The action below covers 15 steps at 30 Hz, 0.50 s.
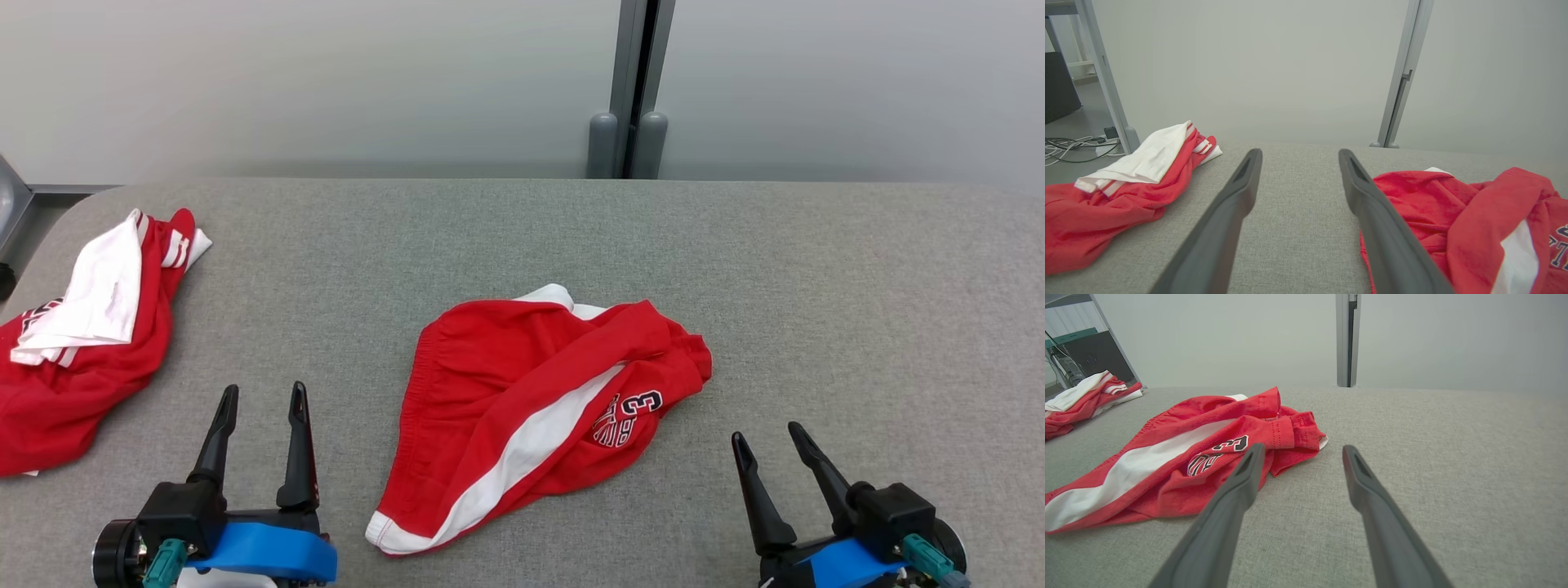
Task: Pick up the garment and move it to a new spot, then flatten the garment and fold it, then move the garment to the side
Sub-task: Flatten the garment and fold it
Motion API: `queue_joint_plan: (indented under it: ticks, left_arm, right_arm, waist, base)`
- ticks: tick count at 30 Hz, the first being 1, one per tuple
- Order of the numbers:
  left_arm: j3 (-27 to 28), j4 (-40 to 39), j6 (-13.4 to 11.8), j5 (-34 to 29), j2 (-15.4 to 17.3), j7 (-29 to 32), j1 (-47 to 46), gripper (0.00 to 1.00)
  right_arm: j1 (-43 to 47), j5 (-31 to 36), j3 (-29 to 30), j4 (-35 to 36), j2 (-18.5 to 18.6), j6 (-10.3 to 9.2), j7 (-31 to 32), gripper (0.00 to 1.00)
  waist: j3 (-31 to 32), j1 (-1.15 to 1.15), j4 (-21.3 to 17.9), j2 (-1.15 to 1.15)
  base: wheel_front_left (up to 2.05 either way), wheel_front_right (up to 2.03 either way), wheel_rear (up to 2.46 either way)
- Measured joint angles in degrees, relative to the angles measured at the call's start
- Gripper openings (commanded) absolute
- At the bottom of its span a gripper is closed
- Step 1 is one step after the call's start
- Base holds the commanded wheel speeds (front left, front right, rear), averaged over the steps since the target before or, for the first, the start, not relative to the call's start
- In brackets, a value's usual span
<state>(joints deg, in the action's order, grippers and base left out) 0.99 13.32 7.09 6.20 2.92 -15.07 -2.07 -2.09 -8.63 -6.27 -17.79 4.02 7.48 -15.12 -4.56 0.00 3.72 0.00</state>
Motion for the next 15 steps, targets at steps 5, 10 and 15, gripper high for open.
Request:
queue_joint_plan:
  ticks: [5,10,15]
  left_arm:
    - [-0.1,0.0,0.0,0.0,0.0,0.0,0.0,1.00]
    - [-0.5,0.0,0.0,0.3,0.0,0.0,-0.2,1.00]
    - [-1.6,0.1,-0.1,0.9,0.0,0.0,-0.6,1.00]
  right_arm:
    - [-0.8,1.1,-0.4,0.3,-0.2,0.00,0.0,1.00]
    - [-5.6,1.4,-2.7,-0.2,0.7,0.00,0.0,1.00]
    - [-12.8,1.0,-6.7,-3.4,3.1,0.00,0.7,1.00]
  waist:
    - [-0.1,0.00,0.2,0.00]
    - [-0.5,0.00,0.7,0.00]
    - [-1.2,0.00,1.6,0.00]
  base:
    - [0.00,0.00,0.00]
    - [0.00,0.00,0.00]
    - [0.00,0.00,0.00]
